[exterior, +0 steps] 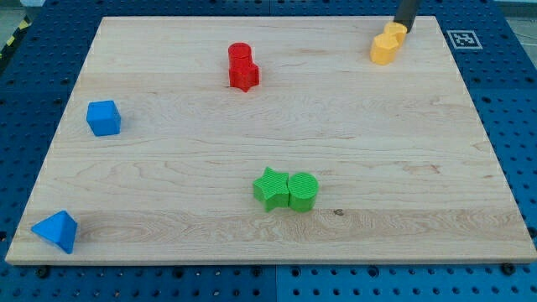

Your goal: Place the yellow heart diagonally at the top of the yellow hexagon

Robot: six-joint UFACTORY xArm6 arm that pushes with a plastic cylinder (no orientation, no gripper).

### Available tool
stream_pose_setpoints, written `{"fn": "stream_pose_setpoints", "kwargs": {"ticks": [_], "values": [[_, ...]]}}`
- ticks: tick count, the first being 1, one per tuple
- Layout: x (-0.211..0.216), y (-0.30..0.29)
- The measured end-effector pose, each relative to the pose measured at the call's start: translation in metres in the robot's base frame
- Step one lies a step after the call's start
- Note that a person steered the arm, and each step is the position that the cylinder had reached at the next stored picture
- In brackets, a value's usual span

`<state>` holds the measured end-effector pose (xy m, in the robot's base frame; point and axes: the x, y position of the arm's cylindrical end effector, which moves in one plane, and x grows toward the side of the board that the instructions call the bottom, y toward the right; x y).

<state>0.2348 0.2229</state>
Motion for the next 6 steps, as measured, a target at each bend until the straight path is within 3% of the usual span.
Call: {"fn": "stream_pose_setpoints", "kwargs": {"ticks": [2,3,4,5,6], "values": [[0.017,-0.007],[0.001,0.016],[-0.031,-0.006],[-0.038,-0.068],[-0.024,-0.167]]}}
